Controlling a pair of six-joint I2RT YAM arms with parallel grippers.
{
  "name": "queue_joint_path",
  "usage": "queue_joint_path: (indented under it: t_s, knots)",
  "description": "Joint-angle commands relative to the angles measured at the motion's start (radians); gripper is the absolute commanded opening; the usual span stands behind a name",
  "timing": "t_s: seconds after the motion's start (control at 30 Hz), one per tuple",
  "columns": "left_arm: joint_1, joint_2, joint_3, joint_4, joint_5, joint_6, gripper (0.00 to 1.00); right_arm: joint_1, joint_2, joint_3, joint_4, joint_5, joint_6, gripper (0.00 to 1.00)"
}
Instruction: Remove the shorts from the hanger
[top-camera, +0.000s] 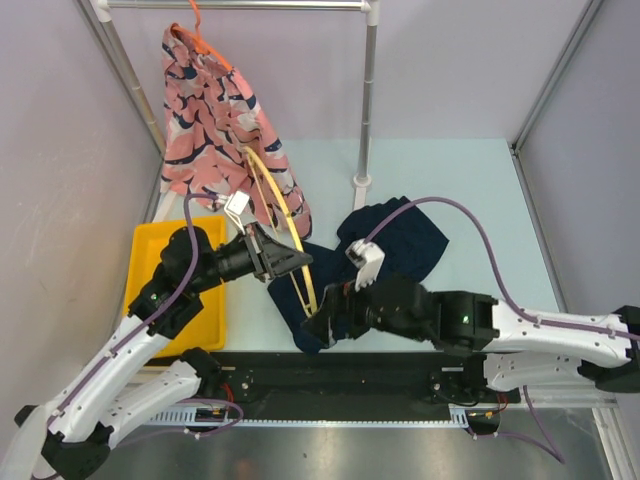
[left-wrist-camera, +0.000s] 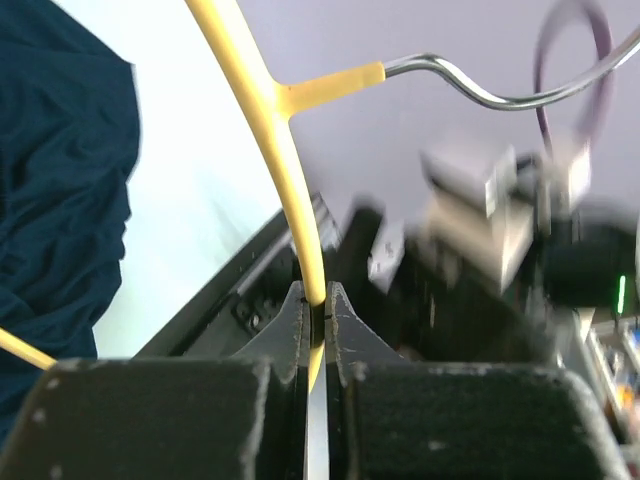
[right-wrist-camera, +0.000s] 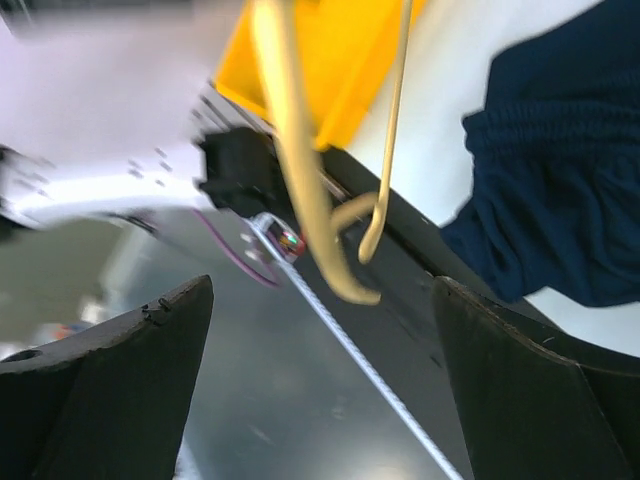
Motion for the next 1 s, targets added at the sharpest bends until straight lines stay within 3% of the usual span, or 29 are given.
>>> queue_joint_path:
  t_s: [0.0,0.1,0.23,0.43,0.53,0.7,0.73,0.8,0.83,0.97]
  knots:
    - [0.002,-0.007,0.094,-0.035,-0.19,-0.099,0.0,0.141,0.042,0.004,-0.016,0.283,-0.085,0.95]
    - [0.0,-0.019,0.091,-0.013,-0.2,-0.158,0.0,0.2,0.076,0.004,0.015,0.402,-0.091,0.91]
    - [0.002,-0.059,0.069,-0.035,-0.225,-0.24,0.0,0.266,0.1,0.005,0.081,0.541,-0.163,0.78]
    - [0.002,-0.122,0.012,-0.035,-0.245,-0.339,0.0,0.323,0.149,0.005,0.225,0.682,-0.32,0.72]
    - [0.0,-0.142,-0.003,-0.033,-0.239,-0.37,0.0,0.335,0.166,0.005,0.288,0.714,-0.378,0.58]
    - [0.002,-0.154,-0.029,0.002,-0.211,-0.384,0.01,0.379,0.174,0.005,0.329,0.818,-0.423,0.14]
    - [0.002,-0.156,-0.029,0.005,-0.205,-0.376,0.15,0.384,0.171,0.005,0.326,0.831,-0.423,0.0]
    - [0.0,-0.165,-0.034,0.007,-0.191,-0.337,0.37,0.396,0.157,0.005,0.277,0.869,-0.377,0.0]
    - [0.002,-0.171,-0.035,0.007,-0.191,-0.317,0.56,0.396,0.139,0.005,0.248,0.88,-0.348,0.0]
    - [0.002,-0.216,-0.014,-0.094,-0.216,-0.188,0.76,0.41,0.081,0.005,0.004,0.909,-0.182,0.0]
